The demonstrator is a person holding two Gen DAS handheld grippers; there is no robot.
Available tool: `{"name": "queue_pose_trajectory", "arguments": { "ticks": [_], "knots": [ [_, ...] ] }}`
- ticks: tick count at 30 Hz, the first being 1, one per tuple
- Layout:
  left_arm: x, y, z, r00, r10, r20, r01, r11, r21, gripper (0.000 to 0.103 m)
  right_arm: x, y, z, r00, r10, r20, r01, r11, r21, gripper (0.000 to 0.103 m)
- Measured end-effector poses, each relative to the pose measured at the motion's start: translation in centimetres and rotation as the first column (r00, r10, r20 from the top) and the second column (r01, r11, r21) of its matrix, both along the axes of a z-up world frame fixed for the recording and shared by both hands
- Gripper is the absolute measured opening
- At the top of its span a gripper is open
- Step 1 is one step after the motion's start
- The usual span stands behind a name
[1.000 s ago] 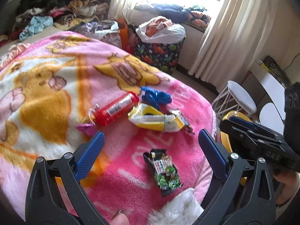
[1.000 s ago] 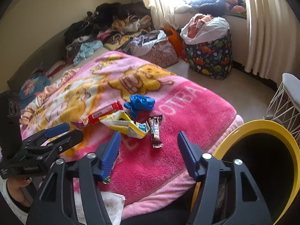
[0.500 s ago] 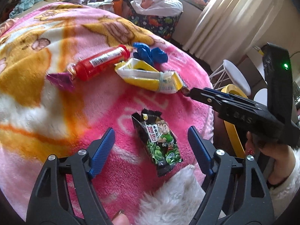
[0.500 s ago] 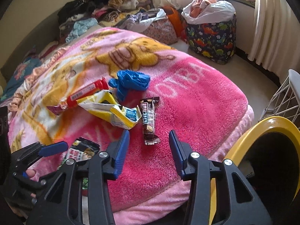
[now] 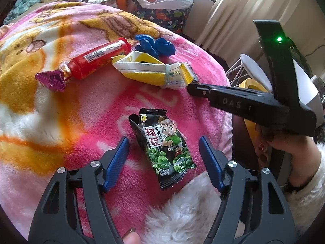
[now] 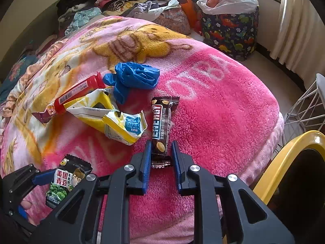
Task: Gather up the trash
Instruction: 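Grasp the chocolate bar with the right tool while the left tool grasps the green snack packet, then carry the chocolate bar and green packet with both tools over the yellow bin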
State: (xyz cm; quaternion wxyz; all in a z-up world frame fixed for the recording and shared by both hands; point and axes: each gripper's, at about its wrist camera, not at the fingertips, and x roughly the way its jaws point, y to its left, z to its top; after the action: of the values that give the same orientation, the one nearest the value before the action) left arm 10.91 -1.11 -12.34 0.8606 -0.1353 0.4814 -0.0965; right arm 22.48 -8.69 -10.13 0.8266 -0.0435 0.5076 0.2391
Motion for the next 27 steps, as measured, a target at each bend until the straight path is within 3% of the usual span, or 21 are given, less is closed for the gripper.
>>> {"name": "queue_pose_trajectory", "arguments": {
  "ticks": [10, 27],
  "knots": [
    [0.2, 1.0, -0.4, 1.000, 0.030, -0.007, -0.030, 0.999, 0.023, 0.026, -1.7, -1.6, 1.7, 0.999, -0.031, 0.018, 0.029, 0.994, 0.106, 0.015],
    [-0.1, 0.7, 2.6, 0.997, 0.033, 0.069, -0.033, 0.999, 0.011, 0.022, -4.4, -3.9, 4.7, 0.994, -0.064, 0.087, 0.050, 0.987, 0.156, 0.015]
  ]
}}
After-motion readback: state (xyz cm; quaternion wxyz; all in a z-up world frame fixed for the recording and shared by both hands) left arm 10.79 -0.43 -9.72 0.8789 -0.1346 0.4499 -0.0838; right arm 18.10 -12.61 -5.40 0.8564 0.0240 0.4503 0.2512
